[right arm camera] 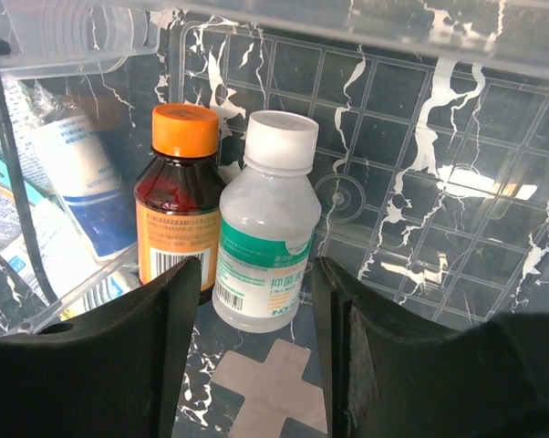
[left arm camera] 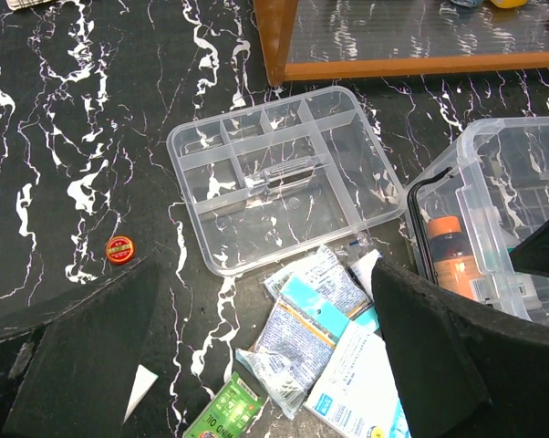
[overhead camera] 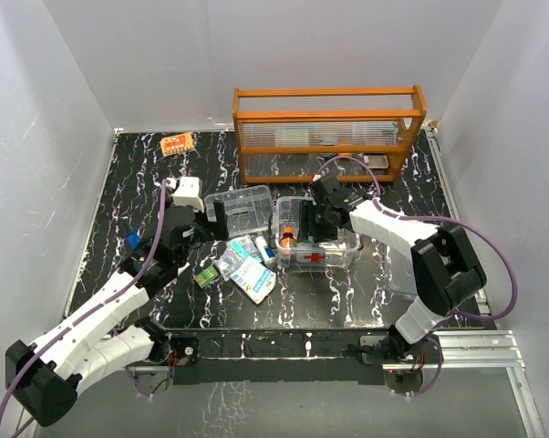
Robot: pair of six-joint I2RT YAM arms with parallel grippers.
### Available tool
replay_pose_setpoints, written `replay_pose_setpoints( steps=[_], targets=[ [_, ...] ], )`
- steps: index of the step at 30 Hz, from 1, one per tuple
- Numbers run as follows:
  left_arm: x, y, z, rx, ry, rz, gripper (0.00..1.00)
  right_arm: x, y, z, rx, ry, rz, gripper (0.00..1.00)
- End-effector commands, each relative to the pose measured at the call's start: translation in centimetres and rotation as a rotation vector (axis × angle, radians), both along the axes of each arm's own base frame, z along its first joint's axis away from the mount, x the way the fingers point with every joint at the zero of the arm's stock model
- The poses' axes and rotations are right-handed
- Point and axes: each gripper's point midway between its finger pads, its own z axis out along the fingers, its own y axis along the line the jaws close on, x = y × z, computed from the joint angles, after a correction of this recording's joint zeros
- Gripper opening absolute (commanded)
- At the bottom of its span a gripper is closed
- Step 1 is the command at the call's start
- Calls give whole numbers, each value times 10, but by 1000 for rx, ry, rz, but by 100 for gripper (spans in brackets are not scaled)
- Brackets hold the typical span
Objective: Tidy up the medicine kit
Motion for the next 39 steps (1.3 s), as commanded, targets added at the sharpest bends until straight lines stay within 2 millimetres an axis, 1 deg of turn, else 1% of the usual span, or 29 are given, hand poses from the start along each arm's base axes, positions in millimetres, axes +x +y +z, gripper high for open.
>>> replay_pose_setpoints(
  steps=[1,6,10,13,16,19,21,24,29,31,33,36,39],
  targets=[
    [3,-2,17,-31,-31,3,99,16,6,2,3,-43,-10,49],
    [4,-3,16,-30,-25,2,99,6,9,-7,21,-9,13,42],
    [4,-3,15,-32,-23,2,99,-7,13,-5,65,20,37,35],
    [4,-5,14,-36,-18,-2,99,-12,15,0,85,26,38,31],
    [4,-8,12,-44,-7,-7,99,-12,15,5,94,21,31,31],
    [3,-10,10,-57,13,-7,99,-8,16,11,97,7,22,37],
    [2,-12,7,-72,36,-5,99,-1,16,18,92,-16,8,42],
    [-4,-13,-1,-101,92,7,99,8,16,32,95,-57,-13,47],
    [-20,-11,-33,-128,255,69,95,16,15,59,112,-119,-43,51],
    [-30,-10,-49,-125,340,84,91,18,14,72,126,-155,-57,52],
    [-43,-15,-62,-146,437,81,84,19,10,85,136,-192,-76,53],
    [-66,-23,-80,-225,584,112,78,19,6,108,165,-263,-93,53],
    [-85,-38,-92,-340,698,108,74,18,1,124,183,-313,-109,54]
  ],
)
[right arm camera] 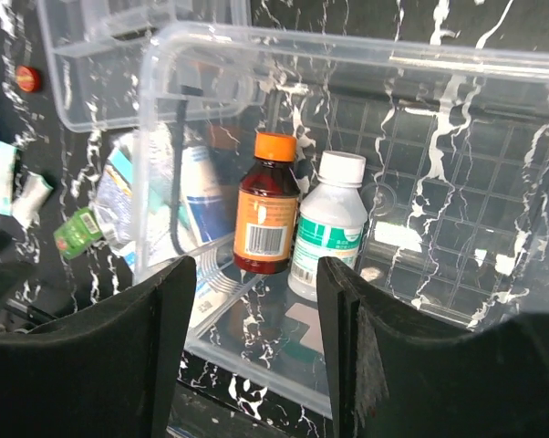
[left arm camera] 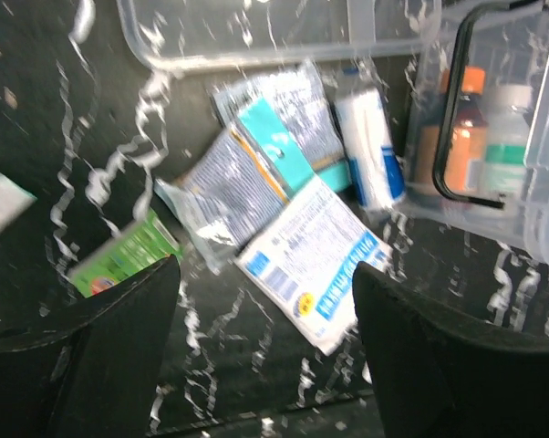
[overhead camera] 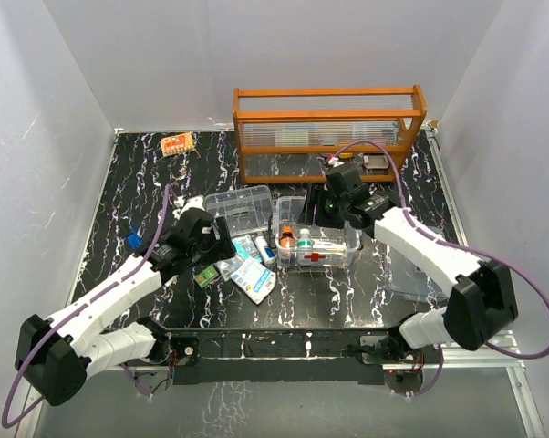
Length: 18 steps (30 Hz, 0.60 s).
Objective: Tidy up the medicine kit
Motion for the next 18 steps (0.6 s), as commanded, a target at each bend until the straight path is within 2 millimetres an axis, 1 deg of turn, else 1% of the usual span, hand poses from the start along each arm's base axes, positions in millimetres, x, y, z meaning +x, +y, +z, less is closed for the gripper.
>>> replay_pose_setpoints(
  steps=[1,5,9,13,18],
  targets=[
    [-39,-22,-15,-203,218,54,72,12,-1,51,62,-155,-46,54],
    [-53,-36,-26,-328,303,88,64,8,-5,60,77,-186,-52,54],
    [-59,-42,-41,-383,363,128,60,4,-8,63,81,-199,-50,54],
    [-57,-44,-54,-395,376,163,58,0,-12,65,80,-213,-51,54],
    [-48,-47,-68,-403,387,223,54,-1,-13,66,80,-225,-48,54]
  ],
)
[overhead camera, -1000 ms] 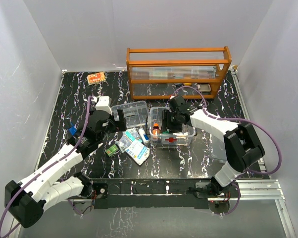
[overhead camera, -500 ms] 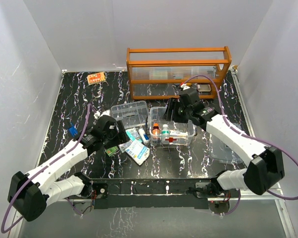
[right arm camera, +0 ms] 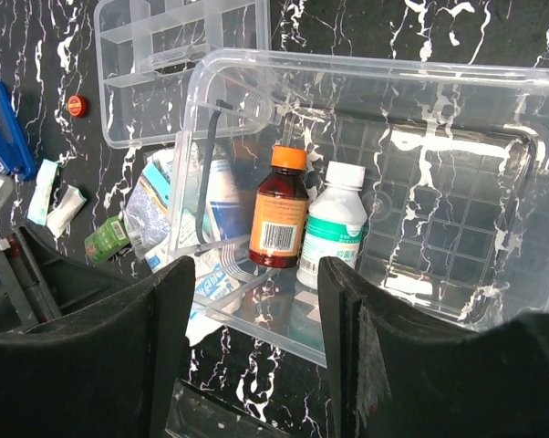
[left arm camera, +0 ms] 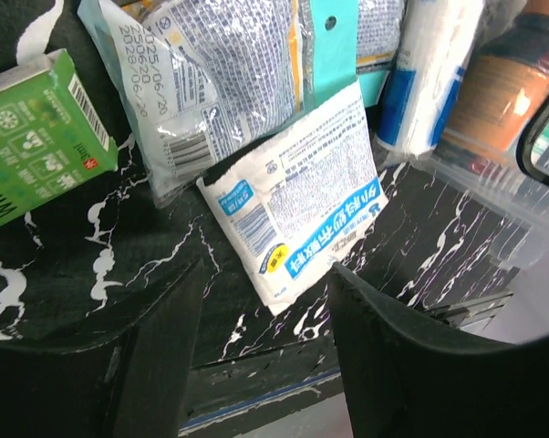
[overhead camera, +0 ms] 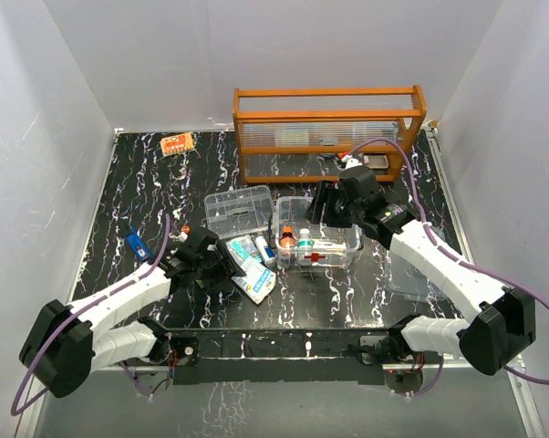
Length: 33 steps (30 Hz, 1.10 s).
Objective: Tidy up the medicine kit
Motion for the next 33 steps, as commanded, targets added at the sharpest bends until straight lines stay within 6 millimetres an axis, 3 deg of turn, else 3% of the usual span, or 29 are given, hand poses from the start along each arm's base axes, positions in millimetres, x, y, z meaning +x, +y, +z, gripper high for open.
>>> replay_pose_setpoints(
  steps=[1,17,21,27,33],
  targets=[
    [10,-8,-6,-37,22,67,52,8,1,18,25,-79,-14,54],
    [13,0,-38,46,55,90,41,7,-1,21,34,-93,-21,54],
    [19,1,-36,63,27,79,32,8,-1,24,36,-101,-21,53],
    [24,0,-25,59,-30,54,0,7,1,31,48,-114,-12,53],
    [30,-1,4,51,-145,-24,0,2,0,46,67,-162,10,59]
  ],
)
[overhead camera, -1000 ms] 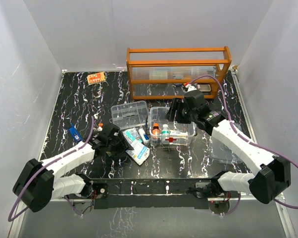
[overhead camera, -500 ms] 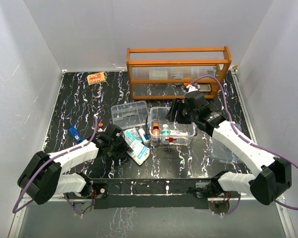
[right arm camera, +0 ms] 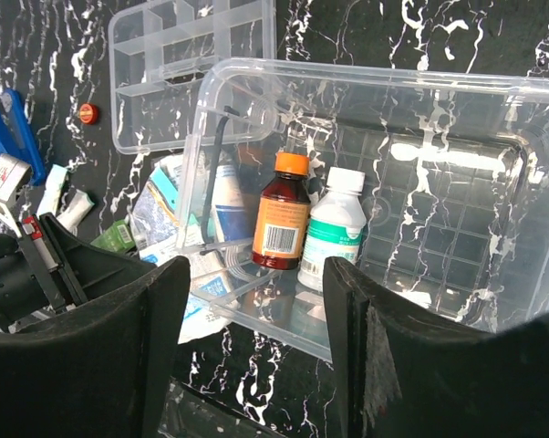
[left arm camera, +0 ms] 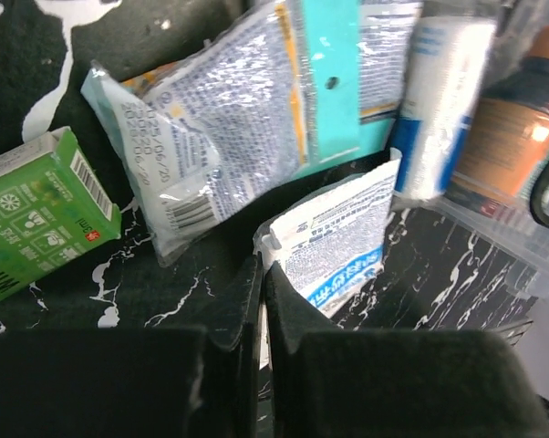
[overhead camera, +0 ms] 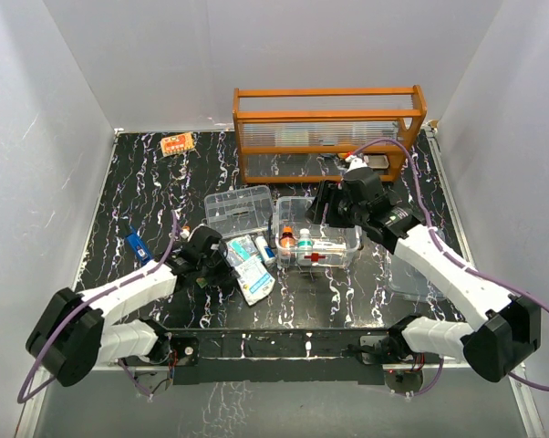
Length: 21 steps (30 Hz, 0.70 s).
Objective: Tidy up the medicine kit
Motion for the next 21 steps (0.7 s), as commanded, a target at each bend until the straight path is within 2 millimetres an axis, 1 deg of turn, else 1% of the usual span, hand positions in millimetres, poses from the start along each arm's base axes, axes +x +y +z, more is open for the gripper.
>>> replay_pose_setpoints(
  steps=[1,4,5,6,7,8,9,10,13,16,18,21],
  targets=[
    [11,-1,35,7,-133,-80,0,3,4,45,74,-145,22,62],
    [15,1,60,24,-213,-142,0,-3,10,61,131,-190,58,70],
    [16,3,69,41,-252,-167,0,-6,14,67,157,-207,88,73],
    [20,11,78,86,-293,-170,0,-10,19,74,182,-226,123,75],
    [24,18,90,119,-339,-169,0,-14,26,83,216,-252,164,79],
    [28,24,101,157,-387,-188,0,-21,34,87,250,-265,225,82],
    [32,27,114,174,-435,-203,0,-26,39,93,278,-285,269,83],
    [36,26,132,174,-493,-223,0,-30,44,100,305,-306,309,84],
    [41,16,179,144,-659,-312,0,-38,53,113,357,-359,382,89],
    [42,4,227,98,-791,-384,0,-45,61,124,399,-398,454,91],
    [39,-6,260,54,-870,-445,0,-50,65,131,419,-422,502,91],
    [28,-23,304,-41,-960,-540,0,-56,69,140,445,-462,548,92]
  ],
)
